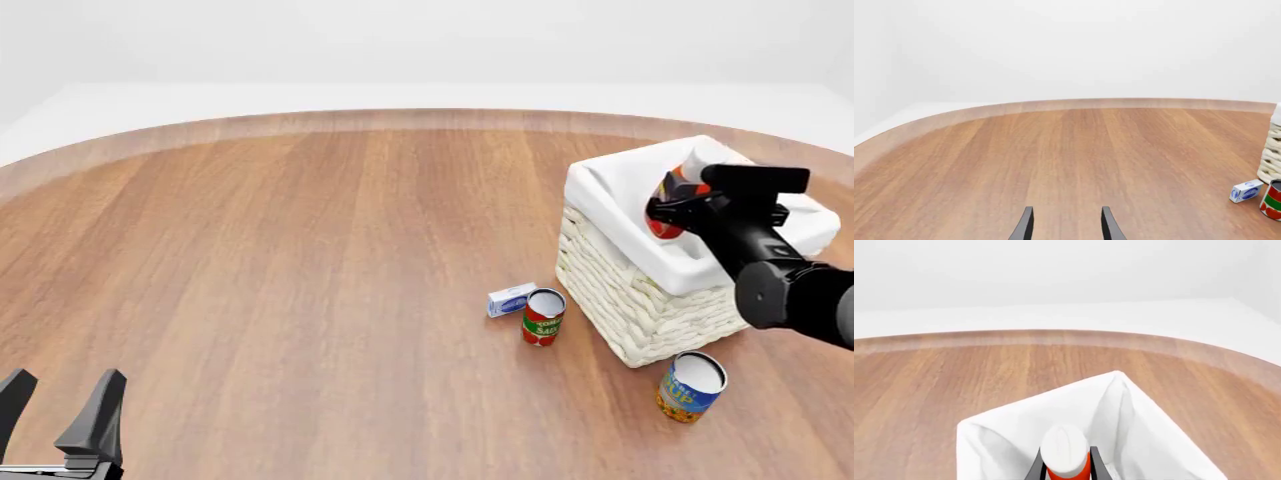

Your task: Pick up the ketchup, and put it in the basket.

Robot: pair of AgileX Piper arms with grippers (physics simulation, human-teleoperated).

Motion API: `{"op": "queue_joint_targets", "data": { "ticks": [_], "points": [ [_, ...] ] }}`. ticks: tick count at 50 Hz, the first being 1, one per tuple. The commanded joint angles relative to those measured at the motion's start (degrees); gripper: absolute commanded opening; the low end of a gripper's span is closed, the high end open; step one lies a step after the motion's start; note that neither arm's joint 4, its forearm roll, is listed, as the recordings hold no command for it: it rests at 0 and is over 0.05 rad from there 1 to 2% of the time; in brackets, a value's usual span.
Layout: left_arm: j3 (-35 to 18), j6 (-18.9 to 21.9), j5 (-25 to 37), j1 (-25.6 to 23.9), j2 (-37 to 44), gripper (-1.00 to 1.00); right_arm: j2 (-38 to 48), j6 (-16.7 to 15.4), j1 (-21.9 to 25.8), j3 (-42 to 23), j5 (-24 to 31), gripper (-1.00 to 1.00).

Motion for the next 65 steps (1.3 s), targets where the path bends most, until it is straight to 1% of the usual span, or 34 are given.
{"op": "queue_joint_targets", "data": {
  "ticks": [1, 12, 13, 36, 40, 53, 65],
  "points": [
    [0.0, 0.0, 0.0, 0.0, 0.0, 1.0, -0.1, 0.9, 0.2, 0.1, -0.4, -1.0],
    [0.0, 0.0, 0.0, 0.0, 0.0, 1.0, 0.0, 1.1, 0.3, 0.2, -0.6, -1.0],
    [0.0, 0.0, 0.0, 0.0, 0.0, 1.0, 0.0, 1.1, 0.3, 0.3, -0.6, 1.0],
    [0.0, 0.0, 0.0, 0.0, 0.0, 1.0, 0.0, 1.7, 1.4, -0.2, -0.5, 1.0],
    [0.0, 0.0, 0.0, 0.0, 0.0, 1.0, -0.8, 1.0, 2.1, -0.1, -0.7, 1.0],
    [0.0, 0.0, 0.0, 0.0, 0.0, 1.0, -1.3, 0.3, 3.1, -0.3, -0.8, 1.0],
    [0.0, 0.0, 0.0, 0.0, 0.0, 1.0, -0.8, 0.7, 4.2, 0.4, -1.9, 1.0]
  ]
}}
